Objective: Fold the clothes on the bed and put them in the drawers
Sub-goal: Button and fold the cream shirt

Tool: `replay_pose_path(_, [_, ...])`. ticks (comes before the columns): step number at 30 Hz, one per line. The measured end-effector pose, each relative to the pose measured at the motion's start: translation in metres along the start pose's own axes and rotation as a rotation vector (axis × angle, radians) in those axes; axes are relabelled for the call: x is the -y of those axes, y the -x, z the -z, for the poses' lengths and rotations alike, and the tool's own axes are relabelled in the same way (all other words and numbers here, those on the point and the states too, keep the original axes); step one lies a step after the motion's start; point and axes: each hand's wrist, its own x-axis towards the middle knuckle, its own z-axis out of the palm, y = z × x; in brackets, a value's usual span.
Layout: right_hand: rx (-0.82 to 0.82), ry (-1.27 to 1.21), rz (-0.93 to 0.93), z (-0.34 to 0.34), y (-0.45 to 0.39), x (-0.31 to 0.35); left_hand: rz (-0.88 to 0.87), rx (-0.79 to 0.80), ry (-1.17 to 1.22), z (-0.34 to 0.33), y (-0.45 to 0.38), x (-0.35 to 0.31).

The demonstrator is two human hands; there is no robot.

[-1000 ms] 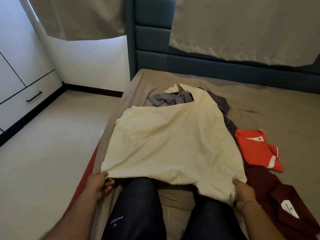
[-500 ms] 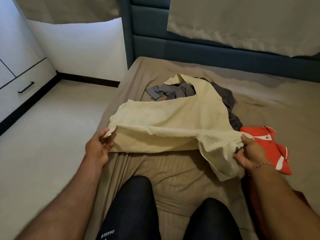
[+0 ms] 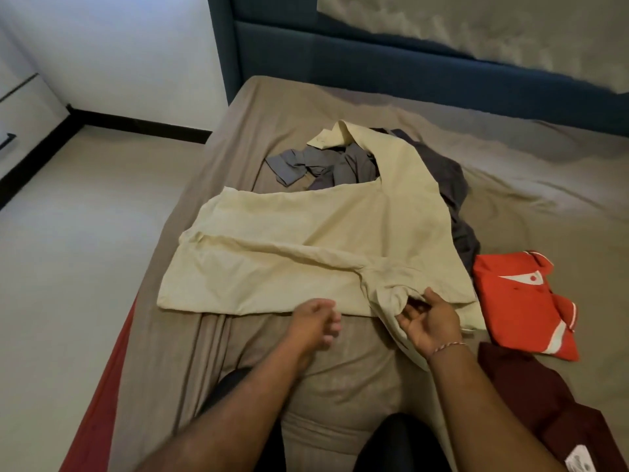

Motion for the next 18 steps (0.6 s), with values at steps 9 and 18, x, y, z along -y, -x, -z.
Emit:
replay_pose_path(9, [0.067,0.015,-0.071,0.012,-0.004,0.006,0.095,0.104,-0.013,-0.092,-0.012,0.007])
replay_pose_path(18, [0.429,-0.115,-0.05,0.029,0.019,0.021,-0.038,0.155,0.023,-0.105,-0.002,0.002])
